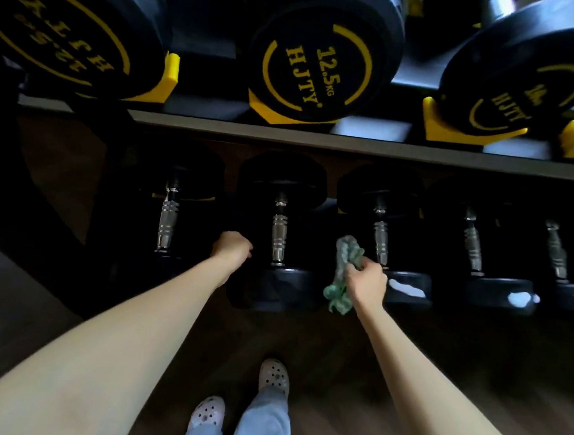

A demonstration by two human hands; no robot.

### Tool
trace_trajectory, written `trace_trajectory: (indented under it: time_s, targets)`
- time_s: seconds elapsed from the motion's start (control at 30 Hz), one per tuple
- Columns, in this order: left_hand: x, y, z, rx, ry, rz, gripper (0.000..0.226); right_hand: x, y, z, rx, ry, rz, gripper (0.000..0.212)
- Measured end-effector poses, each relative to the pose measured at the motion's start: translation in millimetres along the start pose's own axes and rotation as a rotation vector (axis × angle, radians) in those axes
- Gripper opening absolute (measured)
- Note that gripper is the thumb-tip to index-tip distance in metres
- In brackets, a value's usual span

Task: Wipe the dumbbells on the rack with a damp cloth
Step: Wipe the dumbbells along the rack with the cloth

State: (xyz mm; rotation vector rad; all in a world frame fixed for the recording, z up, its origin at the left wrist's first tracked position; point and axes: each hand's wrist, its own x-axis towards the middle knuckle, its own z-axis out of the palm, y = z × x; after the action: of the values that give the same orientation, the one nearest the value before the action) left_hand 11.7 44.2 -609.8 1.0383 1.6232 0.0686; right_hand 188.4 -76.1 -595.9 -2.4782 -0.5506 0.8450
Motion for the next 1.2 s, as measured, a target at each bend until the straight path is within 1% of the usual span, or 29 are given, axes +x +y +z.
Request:
trace_trajectory:
  time_s: [0.03, 0.07, 0.13, 0.17, 0.23, 0.33, 0.43, 0.53, 0.63, 0.67, 0.77, 0.8, 0.87, 0.97, 1.07, 1.17, 1.2]
  targets:
    - [-1, -1, -2, 0.008, 0.011, -0.003, 0.025, -3, 5, 5, -0.037, -0.004, 0.036, 0.021]
    - [-2, -4, -4, 0.023, 0.011, -0.016, 0.027, -8, 9, 13, -0.062, -0.049, 0.04, 0.023]
    - [-6, -12, -9, 0.035, -0.013, -0.062, 0.034, -19, 10, 28, -0.07, -0.09, 0.001, 0.018]
    - [-9, -16, -10, 0.028, -0.037, -0.081, 0.035, -24, 9, 34, -0.052, -0.07, -0.008, 0.017]
    - [-14, -23, -13, -0.016, -0.08, -0.094, 0.035, -35, 6, 42, -0.017, -0.003, -0.017, 0.023]
    - [-20, -28, -18, -0.065, -0.123, -0.071, 0.037, -55, -4, 48, -0.04, 0.013, -0.141, 0.027]
    - [-23, -29, -25, -0.013, -0.159, -0.028, 0.039, -77, -16, 58, -0.107, -0.004, -0.321, 0.029]
    - [-25, -28, -32, 0.023, -0.195, -0.015, 0.041, -89, -24, 66, -0.201, -0.074, -0.463, 0.029]
    - [-26, -30, -37, 0.021, -0.195, -0.005, 0.039, -92, -31, 71, -0.306, -0.194, -0.564, 0.029]
    - [-26, -32, -38, 0.018, -0.177, 0.001, 0.038, -94, -32, 73, -0.372, -0.245, -0.611, 0.03]
    - [-29, -36, -41, 0.058, -0.104, 0.024, 0.04, -102, -36, 78, -0.68, -0.371, -0.743, 0.031]
    - [-32, -36, -41, 0.084, -0.098, 0.034, 0.041, -104, -36, 77, -0.733, -0.393, -0.756, 0.03]
    - [-39, -32, -42, 0.119, -0.106, 0.05, 0.041, -105, -35, 69, -0.759, -0.444, -0.756, 0.031]
    - [-48, -19, -37, 0.134, -0.131, 0.063, 0.041, -100, -26, 50, -0.66, -0.516, -0.67, 0.032]
    - [-57, -3, -18, 0.176, -0.175, 0.058, 0.039, -91, -12, 23, -0.556, -0.471, -0.605, 0.02]
    - [-65, 9, 10, 0.243, -0.18, 0.004, 0.034, -82, 9, -7, -0.46, -0.454, -0.523, 0.019]
    - [-68, 11, 19, 0.264, -0.175, -0.011, 0.03, -76, 16, -16, -0.402, -0.414, -0.481, 0.018]
